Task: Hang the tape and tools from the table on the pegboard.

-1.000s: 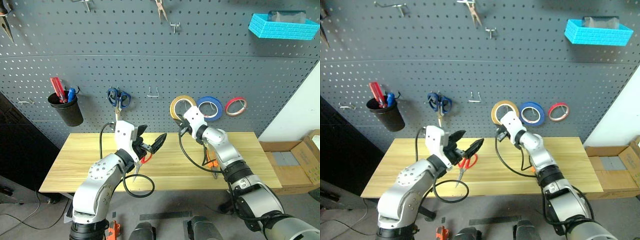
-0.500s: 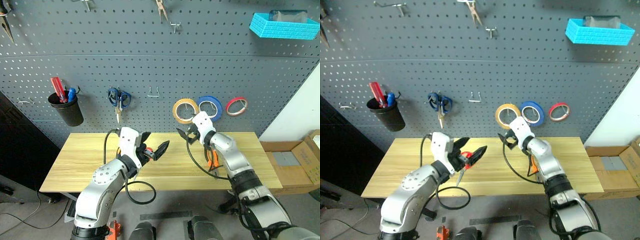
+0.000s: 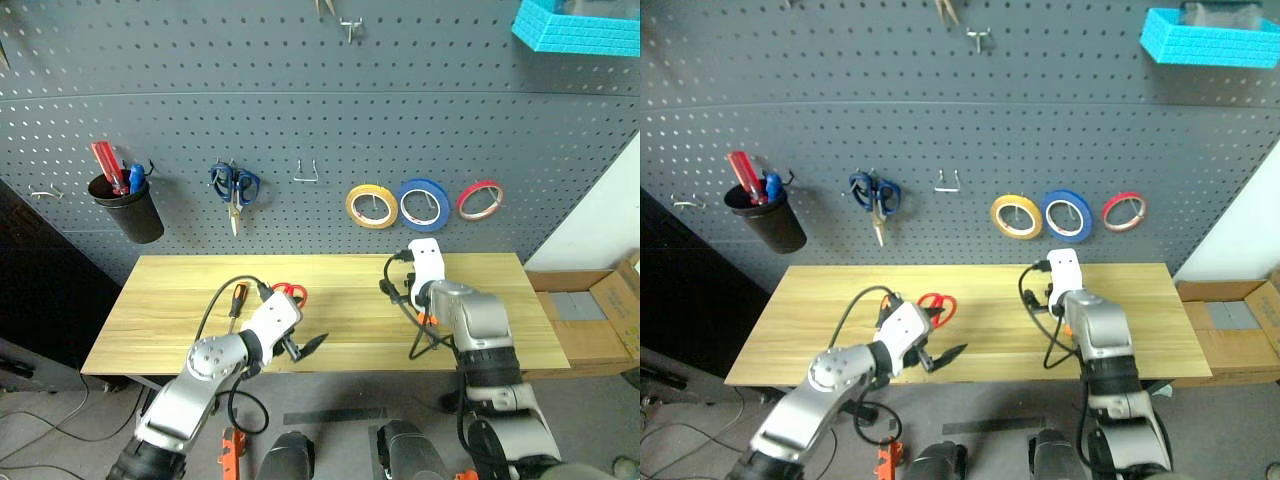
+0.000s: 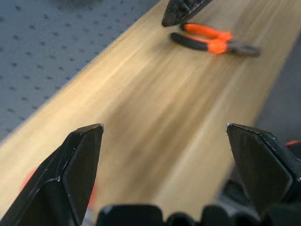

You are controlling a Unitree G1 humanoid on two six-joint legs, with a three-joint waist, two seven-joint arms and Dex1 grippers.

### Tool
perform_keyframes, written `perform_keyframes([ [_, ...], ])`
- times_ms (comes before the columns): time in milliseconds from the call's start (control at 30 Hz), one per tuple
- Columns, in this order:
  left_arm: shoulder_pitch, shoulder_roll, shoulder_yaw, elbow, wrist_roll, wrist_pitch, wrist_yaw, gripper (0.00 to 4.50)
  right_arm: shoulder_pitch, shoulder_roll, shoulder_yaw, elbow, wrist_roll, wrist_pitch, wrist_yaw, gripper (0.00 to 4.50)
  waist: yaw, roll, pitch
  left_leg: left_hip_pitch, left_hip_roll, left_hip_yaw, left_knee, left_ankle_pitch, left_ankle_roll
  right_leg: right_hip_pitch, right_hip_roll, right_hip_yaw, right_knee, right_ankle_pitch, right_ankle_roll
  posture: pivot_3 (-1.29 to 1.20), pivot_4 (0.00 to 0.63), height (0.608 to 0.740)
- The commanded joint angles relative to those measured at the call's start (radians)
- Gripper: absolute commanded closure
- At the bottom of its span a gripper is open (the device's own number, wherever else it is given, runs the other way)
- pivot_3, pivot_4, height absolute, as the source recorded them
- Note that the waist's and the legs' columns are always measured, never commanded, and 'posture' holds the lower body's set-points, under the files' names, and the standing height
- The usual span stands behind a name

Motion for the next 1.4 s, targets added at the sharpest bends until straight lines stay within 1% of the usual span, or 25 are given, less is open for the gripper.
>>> perform_keyframes([
  [33, -0.032, 0.005, 0.008, 0.012, 0.009, -0.052, -0.028, 0.0, -0.059, -0.021, -0.053, 0.082, -0.007, -0.024, -0.083, 0.01, -0.002, 0.0, 0.0, -0.005, 0.0, 0.001, 0.0, 0.0, 0.0, -0.005, 0.0, 0.001, 0.0, 0.001, 0.001, -0.08, 0.205, 0.74],
  [67, -0.033, 0.006, 0.008, 0.013, 0.012, -0.057, -0.031, 0.0, -0.07, -0.03, -0.048, 0.102, -0.014, -0.039, -0.095, 0.01, -0.003, 0.0, 0.0, -0.011, 0.0, 0.002, 0.0, -0.001, 0.0, -0.012, 0.0, 0.001, 0.0, 0.003, -0.003, -0.08, 0.207, 0.74],
  [233, -0.001, -0.002, 0.006, -0.014, 0.012, -0.058, -0.036, 0.0, -0.095, -0.052, -0.015, 0.14, -0.019, -0.035, -0.117, 0.01, -0.022, 0.001, 0.001, -0.03, 0.0, 0.005, -0.001, -0.003, 0.0, -0.03, -0.002, 0.001, 0.001, 0.004, -0.003, -0.08, 0.207, 0.74],
  [400, 0.04, -0.005, 0.007, -0.047, 0.017, -0.053, -0.03, 0.0, -0.065, -0.04, -0.006, 0.097, -0.006, 0.03, -0.134, 0.01, -0.031, 0.002, 0.002, -0.028, 0.001, 0.007, 0.0, -0.005, 0.003, -0.03, -0.002, 0.002, 0.001, 0.004, -0.003, -0.07, 0.204, 0.74],
  [567, 0.061, -0.001, 0.02, -0.064, 0.018, -0.049, -0.026, 0.0, -0.054, -0.014, -0.007, 0.059, 0.009, 0.074, -0.144, 0.01, -0.03, 0.003, 0.003, -0.025, 0.002, 0.005, 0.001, -0.004, 0.004, -0.025, 0.0, 0.001, 0.001, 0.004, -0.003, -0.06, 0.204, 0.74],
  [733, 0.061, -0.003, 0.031, -0.071, 0.014, -0.048, -0.017, 0.0, -0.064, -0.016, -0.002, 0.091, 0.005, 0.049, -0.149, 0.01, -0.03, 0.003, 0.004, -0.022, 0.002, 0.006, 0.001, -0.002, 0.006, -0.023, 0.002, 0.001, 0.001, 0.005, 0.0, -0.05, 0.212, 0.74],
  [867, 0.072, -0.002, 0.032, -0.097, 0.011, -0.034, -0.015, 0.0, -0.058, -0.022, 0.007, 0.111, 0.0, 0.036, -0.147, 0.01, -0.03, 0.004, 0.007, -0.022, 0.003, 0.006, 0.001, -0.002, 0.006, -0.023, 0.004, 0.001, 0.001, 0.007, -0.003, -0.04, 0.226, 0.74],
  [1100, 0.099, -0.017, 0.048, -0.157, -0.021, 0.019, -0.013, 0.0, -0.073, -0.028, 0.009, 0.192, -0.002, -0.008, -0.147, 0.01, -0.029, 0.003, 0.036, -0.023, 0.004, 0.006, 0.001, -0.002, 0.006, -0.024, 0.007, 0.001, 0.001, 0.007, -0.004, -0.03, 0.257, 0.74],
  [1233, 0.103, -0.003, 0.055, -0.184, -0.03, 0.041, -0.024, 0.0, -0.085, -0.034, 0.008, 0.222, -0.001, -0.02, -0.143, 0.01, -0.029, 0.003, 0.054, -0.023, 0.005, 0.005, 0.001, -0.002, 0.006, -0.024, 0.008, 0.002, 0.001, 0.007, -0.004, -0.02, 0.284, 0.74],
  [1400, 0.095, 0.015, 0.072, -0.223, -0.054, 0.089, -0.044, 0.0, -0.097, -0.081, 0.05, 0.315, -0.02, -0.099, -0.105, 0.01, -0.027, 0.001, 0.081, -0.024, 0.005, 0.005, 0.001, -0.002, 0.006, -0.025, 0.009, 0.001, 0.001, 0.008, -0.006, 0.0, 0.324, 0.74],
])
